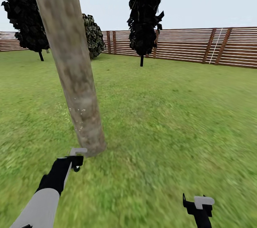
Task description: In the garden, pick up the pesticide atomizer on the floor and spray pesticide onto both trees until each tree trunk is fully covered.
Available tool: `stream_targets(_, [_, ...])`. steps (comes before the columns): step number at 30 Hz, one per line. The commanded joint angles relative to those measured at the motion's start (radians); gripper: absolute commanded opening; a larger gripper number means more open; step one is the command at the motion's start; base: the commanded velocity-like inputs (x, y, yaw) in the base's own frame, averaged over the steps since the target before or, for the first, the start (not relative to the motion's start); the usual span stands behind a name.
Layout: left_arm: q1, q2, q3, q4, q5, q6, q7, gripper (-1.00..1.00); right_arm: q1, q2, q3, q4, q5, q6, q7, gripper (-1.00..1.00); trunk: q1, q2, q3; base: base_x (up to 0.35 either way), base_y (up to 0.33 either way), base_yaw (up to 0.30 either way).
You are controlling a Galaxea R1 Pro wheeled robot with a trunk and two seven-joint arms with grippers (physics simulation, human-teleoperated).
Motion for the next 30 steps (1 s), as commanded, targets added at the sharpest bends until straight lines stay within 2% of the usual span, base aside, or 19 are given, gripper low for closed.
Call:
stream_targets(1, [0.003, -0.022, 0.009, 0.024, -0.015, -0.016, -0.009, -1.0, -0.001, 0.0, -0.004, 0.002, 0.011, -0.002, -0.006, 1.0, 0.0, 0.0, -0.001, 0.0, 0.0, 0.0])
stream_targets(3, [0.005, -0.031, 0.014, 0.044, -0.015, -0.031, -0.009, -1.0, -0.001, 0.0, -0.004, 0.002, 0.011, -0.002, -0.006, 1.0, 0.0, 0.0, -0.001, 0.0, 0.0, 0.0])
stream_targets(5, [0.006, -0.023, 0.023, 0.049, -0.016, -0.047, -0.009, -1.0, -0.001, 0.0, -0.004, 0.002, 0.011, -0.002, -0.006, 1.0, 0.0, 0.0, -0.001, 0.0, 0.0, 0.051])
stream_targets(6, [0.008, 0.023, 0.122, 0.061, -0.009, -0.083, -0.01, -1.0, -0.001, 0.0, -0.004, 0.002, 0.011, -0.002, -0.006, 1.0, 0.0, 0.0, -0.001, 0.0, 0.0, 0.212])
stream_targets(7, [0.008, 0.035, 0.153, 0.068, -0.011, -0.097, -0.01, -1.0, -0.001, 0.0, -0.004, 0.002, 0.011, -0.002, -0.006, 1.0, 0.0, 0.0, -0.001, 0.0, 0.0, 0.243])
stream_targets(9, [0.008, 0.044, 0.173, 0.078, -0.015, -0.111, -0.011, -1.0, -0.001, 0.0, -0.004, 0.002, 0.011, -0.002, -0.005, 1.0, 0.0, 0.0, -0.001, 0.0, 0.0, 0.249])
stream_targets(13, [0.008, 0.035, 0.169, 0.086, -0.019, -0.118, -0.011, -1.0, -0.001, 0.001, -0.004, 0.002, 0.011, -0.002, -0.003, 1.0, 0.0, 0.0, -0.001, 0.089, -0.053, 0.052])
stream_targets(16, [0.008, 0.031, 0.129, 0.089, -0.017, -0.119, -0.011, -1.0, -0.001, 0.0, -0.004, 0.002, 0.011, -0.002, -0.003, 1.0, 0.0, 0.0, -0.001, 0.215, -0.155, 0.003])
stream_targets(18, [0.008, 0.027, 0.123, 0.09, -0.018, -0.119, -0.011, -1.0, 0.0, 0.0, -0.004, 0.002, 0.011, -0.002, -0.003, 1.0, 0.0, 0.0, -0.001, 0.229, -0.169, 0.0])
stream_targets(26, [0.008, 0.031, 0.117, 0.083, -0.02, -0.119, -0.009, -1.0, 0.0, 0.0, -0.005, 0.002, 0.011, -0.002, -0.006, 1.0, 0.0, 0.0, -0.001, 0.209, -0.202, 0.0])
stream_targets(30, [0.008, 0.032, 0.117, 0.078, -0.02, -0.119, -0.009, -1.0, 0.0, 0.0, -0.005, 0.002, 0.011, -0.002, -0.008, 1.0, 0.0, 0.0, -0.001, 0.047, -0.263, 0.01])
